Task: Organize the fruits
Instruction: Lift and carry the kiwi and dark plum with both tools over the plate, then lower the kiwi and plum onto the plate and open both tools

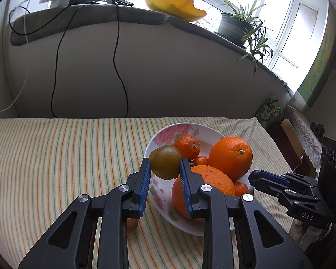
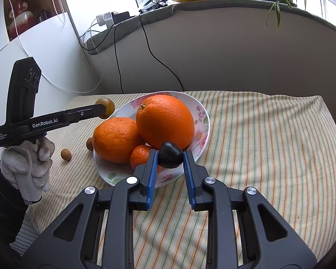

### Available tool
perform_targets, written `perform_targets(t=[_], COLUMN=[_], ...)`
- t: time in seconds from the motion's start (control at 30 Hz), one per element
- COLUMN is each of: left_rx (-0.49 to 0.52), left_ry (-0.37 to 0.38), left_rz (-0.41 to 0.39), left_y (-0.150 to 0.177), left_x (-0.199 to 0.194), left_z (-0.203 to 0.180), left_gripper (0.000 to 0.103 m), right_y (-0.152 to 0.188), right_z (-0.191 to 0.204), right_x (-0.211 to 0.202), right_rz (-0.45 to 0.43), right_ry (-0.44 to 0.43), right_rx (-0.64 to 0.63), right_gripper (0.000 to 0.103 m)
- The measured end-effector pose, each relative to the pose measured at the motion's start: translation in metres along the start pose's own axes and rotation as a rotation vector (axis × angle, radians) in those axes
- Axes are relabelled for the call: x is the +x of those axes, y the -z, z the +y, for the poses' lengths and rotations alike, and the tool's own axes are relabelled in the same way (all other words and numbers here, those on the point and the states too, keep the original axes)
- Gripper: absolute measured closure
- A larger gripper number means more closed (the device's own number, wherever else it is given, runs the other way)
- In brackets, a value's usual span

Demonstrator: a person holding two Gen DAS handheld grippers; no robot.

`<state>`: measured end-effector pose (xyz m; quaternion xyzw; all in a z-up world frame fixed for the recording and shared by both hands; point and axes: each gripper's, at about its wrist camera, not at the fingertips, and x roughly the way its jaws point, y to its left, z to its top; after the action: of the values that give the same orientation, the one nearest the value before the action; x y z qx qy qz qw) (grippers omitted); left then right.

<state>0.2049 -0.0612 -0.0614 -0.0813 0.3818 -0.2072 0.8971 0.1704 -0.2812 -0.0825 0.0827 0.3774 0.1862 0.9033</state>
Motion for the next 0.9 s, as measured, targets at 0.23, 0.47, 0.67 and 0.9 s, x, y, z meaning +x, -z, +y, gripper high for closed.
perform_targets(t=[0.23, 0.47, 0.67, 0.9], left_rx=[0.008, 0.022, 0.023, 0.033], left_ry=[-0.001, -0.009, -0.014, -0.026], left_rz=[-0.006, -0.013, -0.016, -0.043], left_y=[0.0, -0.002, -0.003, -0.005], left_x=[-0.002, -0.004, -0.005, -0.012], left_z=[-0.003, -0.007, -0.009, -0.012], left_gripper=[0.079, 0.078, 0.071, 0.047], right_y=[-0.001, -0.002, -0.002, -0.001], right_z=[0.001, 0.001, -0.001, 0.0], right_x=[0.003, 0.003, 0.001, -0.005], right_rz=[0.007, 0.011, 0.002, -0.012], right_ry=[-0.012, -0.014, -0.009, -0.004], right_rx=[-0.002, 0.001, 0.01, 0.008], right_gripper=[0.078, 0.077, 0.057, 0.041])
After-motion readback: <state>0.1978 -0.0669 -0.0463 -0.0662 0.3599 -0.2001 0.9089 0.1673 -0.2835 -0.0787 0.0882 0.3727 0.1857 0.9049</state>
